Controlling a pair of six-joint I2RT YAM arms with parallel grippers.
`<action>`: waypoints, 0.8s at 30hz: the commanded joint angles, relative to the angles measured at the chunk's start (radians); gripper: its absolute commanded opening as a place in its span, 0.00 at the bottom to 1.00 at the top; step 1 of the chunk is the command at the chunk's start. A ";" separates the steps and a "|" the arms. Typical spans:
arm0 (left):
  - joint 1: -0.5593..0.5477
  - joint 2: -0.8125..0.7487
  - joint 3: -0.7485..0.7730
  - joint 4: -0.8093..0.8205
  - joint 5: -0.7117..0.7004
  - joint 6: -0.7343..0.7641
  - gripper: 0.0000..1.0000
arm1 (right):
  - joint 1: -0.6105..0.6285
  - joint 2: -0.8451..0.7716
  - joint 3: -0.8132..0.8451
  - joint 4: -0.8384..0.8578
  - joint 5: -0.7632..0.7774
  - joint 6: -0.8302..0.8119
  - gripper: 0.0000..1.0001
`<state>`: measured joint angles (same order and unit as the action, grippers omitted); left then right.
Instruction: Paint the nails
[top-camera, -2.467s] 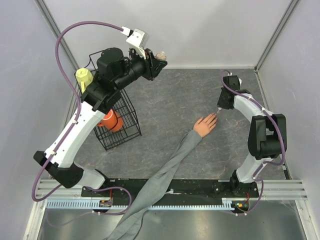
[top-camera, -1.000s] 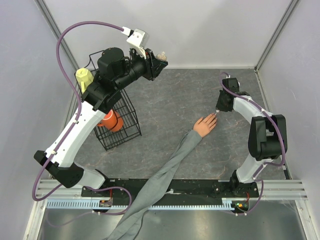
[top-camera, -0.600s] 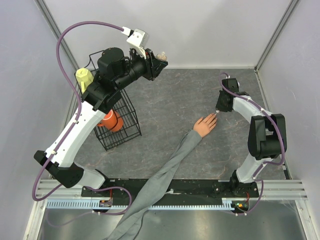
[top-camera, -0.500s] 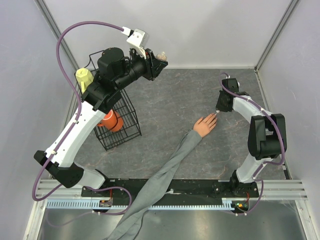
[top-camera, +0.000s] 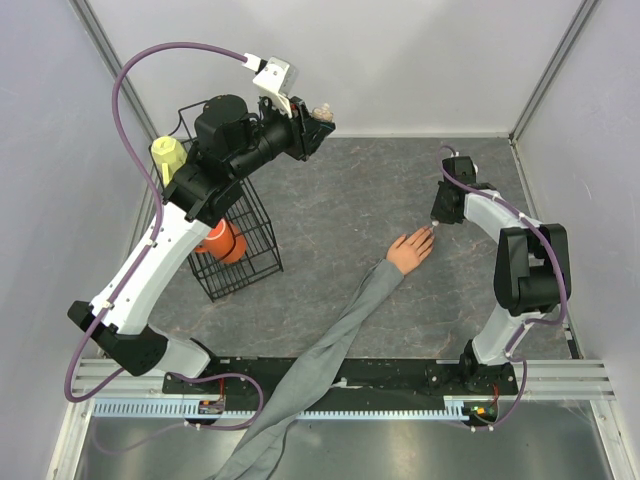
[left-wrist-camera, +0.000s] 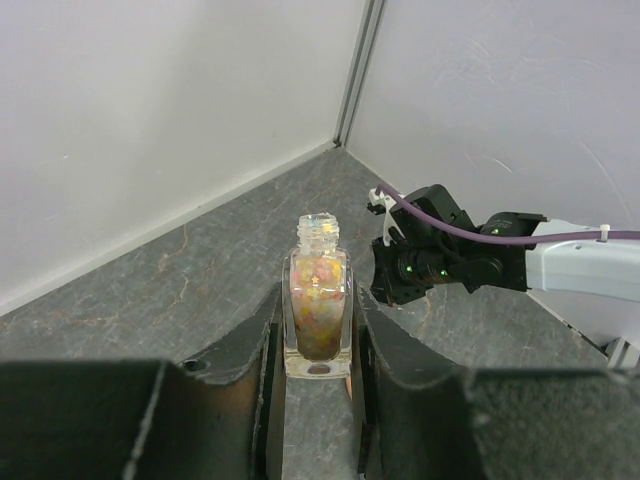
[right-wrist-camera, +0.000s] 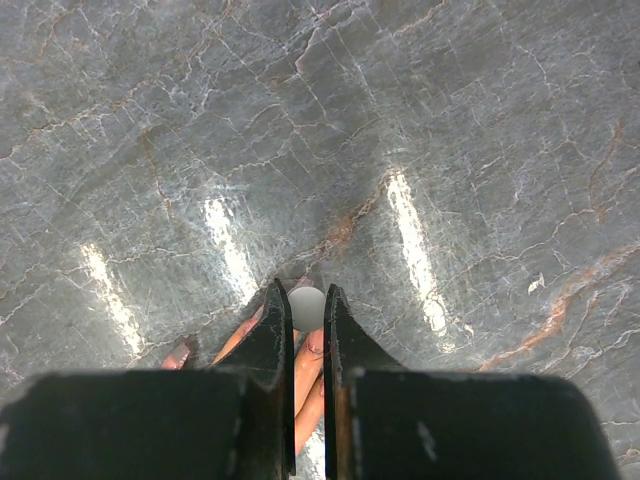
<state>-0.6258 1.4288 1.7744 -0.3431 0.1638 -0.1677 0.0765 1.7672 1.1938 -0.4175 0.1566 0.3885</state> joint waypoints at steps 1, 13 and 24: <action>0.008 -0.016 0.040 0.018 0.013 -0.018 0.02 | 0.003 0.011 0.046 0.025 0.018 -0.008 0.00; 0.009 -0.016 0.043 0.016 0.014 -0.018 0.02 | 0.005 0.029 0.053 0.025 0.021 -0.007 0.00; 0.011 -0.013 0.043 0.016 0.013 -0.023 0.02 | 0.003 0.040 0.067 0.011 0.049 -0.007 0.00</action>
<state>-0.6228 1.4288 1.7744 -0.3439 0.1638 -0.1677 0.0765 1.8004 1.2167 -0.4110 0.1730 0.3885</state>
